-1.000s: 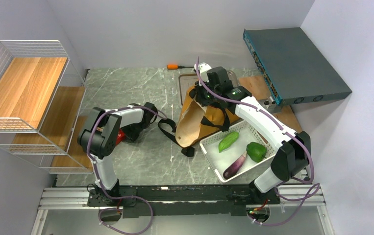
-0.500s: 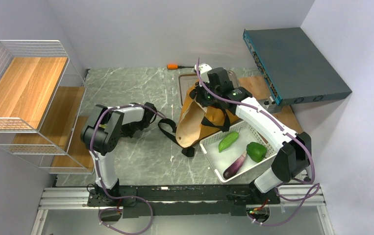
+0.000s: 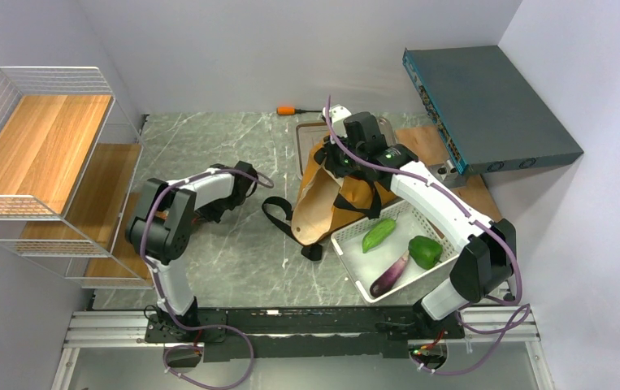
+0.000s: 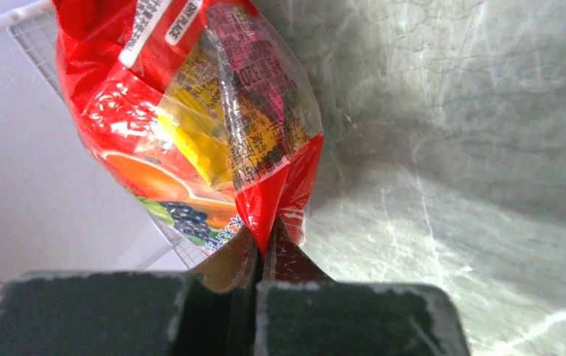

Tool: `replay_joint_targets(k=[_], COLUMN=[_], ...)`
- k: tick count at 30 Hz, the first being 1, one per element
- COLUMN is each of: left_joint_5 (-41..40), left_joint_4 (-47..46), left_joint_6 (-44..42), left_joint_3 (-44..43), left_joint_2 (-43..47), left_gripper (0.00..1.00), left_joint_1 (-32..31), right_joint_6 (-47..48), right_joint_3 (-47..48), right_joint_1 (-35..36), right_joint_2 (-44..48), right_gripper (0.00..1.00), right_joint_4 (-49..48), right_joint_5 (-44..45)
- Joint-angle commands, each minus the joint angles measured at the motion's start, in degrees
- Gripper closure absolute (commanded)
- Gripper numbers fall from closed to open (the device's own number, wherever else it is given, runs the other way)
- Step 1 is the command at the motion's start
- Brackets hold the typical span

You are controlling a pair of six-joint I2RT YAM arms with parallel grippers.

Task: Place the food into the grocery bag and tie it
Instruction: Pick up the snack from the center of the board.

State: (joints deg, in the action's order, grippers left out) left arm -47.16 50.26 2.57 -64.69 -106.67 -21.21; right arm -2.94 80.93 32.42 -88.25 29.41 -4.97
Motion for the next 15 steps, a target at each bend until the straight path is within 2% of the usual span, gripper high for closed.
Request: replay_joint_targets(k=[1, 7, 15], left_joint_5=[2.51, 13.61, 17.87], left_joint_4=[2.94, 6.06, 6.67], left_joint_6=[2.01, 4.78, 4.99], left_joint_3=[-4.13, -10.54, -13.59], left_joint_2=[4.22, 6.51, 10.39], left_gripper=[1.00, 1.00, 1.00], left_joint_1=[-1.55, -2.31, -3.82], right_joint_6=[0.57, 0.47, 0.15], right_joint_3=[1.24, 1.92, 2.68], right_joint_1=[-0.26, -0.30, -0.27], right_joint_2=[0.30, -0.31, -1.07], right_gripper=[1.00, 1.00, 1.00], right_joint_4=[-0.58, -0.26, 0.29], right_joint_5=[0.95, 0.93, 0.58])
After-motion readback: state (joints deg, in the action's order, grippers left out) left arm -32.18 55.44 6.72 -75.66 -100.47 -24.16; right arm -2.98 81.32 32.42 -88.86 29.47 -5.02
